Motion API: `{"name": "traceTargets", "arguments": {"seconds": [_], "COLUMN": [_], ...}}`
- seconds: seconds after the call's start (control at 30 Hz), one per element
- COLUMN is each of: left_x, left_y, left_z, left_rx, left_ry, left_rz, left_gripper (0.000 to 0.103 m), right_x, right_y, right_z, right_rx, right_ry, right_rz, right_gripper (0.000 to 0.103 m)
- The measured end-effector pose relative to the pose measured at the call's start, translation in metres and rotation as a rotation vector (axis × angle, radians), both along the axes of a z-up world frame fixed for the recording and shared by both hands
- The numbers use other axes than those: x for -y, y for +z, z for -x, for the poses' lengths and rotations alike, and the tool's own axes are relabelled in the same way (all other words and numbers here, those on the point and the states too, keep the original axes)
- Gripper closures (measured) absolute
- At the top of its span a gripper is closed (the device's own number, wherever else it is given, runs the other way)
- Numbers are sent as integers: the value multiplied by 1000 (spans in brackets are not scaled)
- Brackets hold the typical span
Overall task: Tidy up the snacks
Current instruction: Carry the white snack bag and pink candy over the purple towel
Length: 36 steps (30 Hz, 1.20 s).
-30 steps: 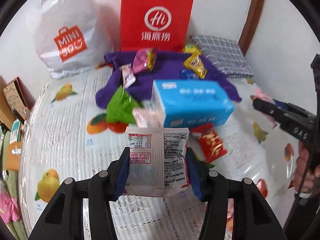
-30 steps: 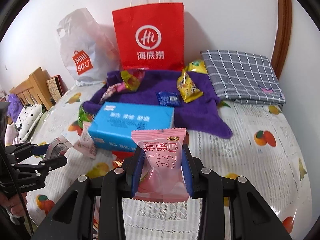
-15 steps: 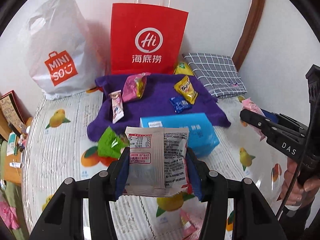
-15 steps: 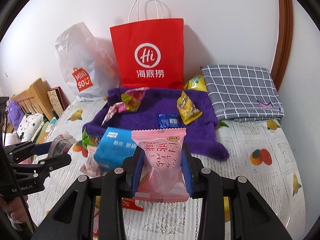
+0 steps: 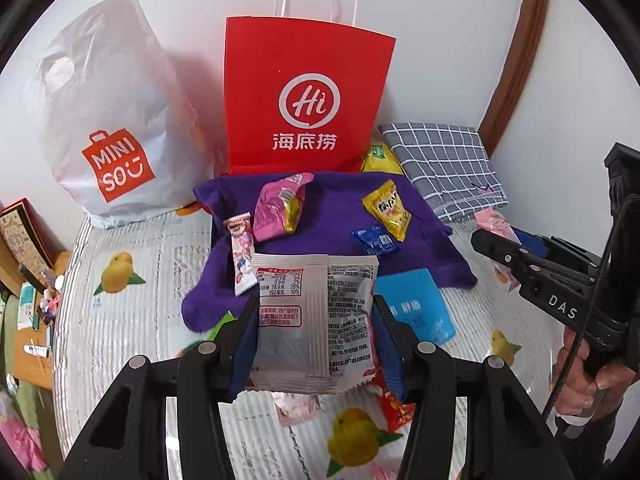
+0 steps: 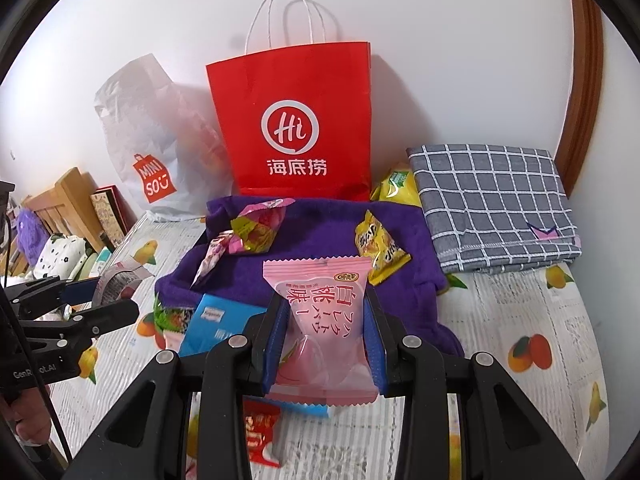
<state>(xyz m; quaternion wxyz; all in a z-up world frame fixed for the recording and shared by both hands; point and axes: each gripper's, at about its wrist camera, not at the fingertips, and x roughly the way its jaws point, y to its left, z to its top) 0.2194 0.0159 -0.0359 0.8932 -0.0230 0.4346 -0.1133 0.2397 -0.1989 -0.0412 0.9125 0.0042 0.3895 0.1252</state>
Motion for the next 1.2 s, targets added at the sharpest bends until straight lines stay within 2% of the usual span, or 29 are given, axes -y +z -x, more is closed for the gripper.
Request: {"name": "traceTargets", "arguments": {"seconds": [0.23, 0.7, 1.2], "left_x": [-2, 0, -11], "left_y": [3, -8, -22], "left_z": [-22, -62, -88], "left_rx": [15, 6, -8], "left_ry": [4, 7, 27], "left_rz": [1, -7, 4], "left_gripper": [52, 52, 52], "right_x": [0, -5, -19], "right_y": [-5, -4, -19], "right_z": [-30, -81, -114], "right_rx": [-15, -7, -37], "right_ry": [-7, 2, 51], "right_rz": [-2, 7, -7], "right_gripper": [67, 67, 67]}}
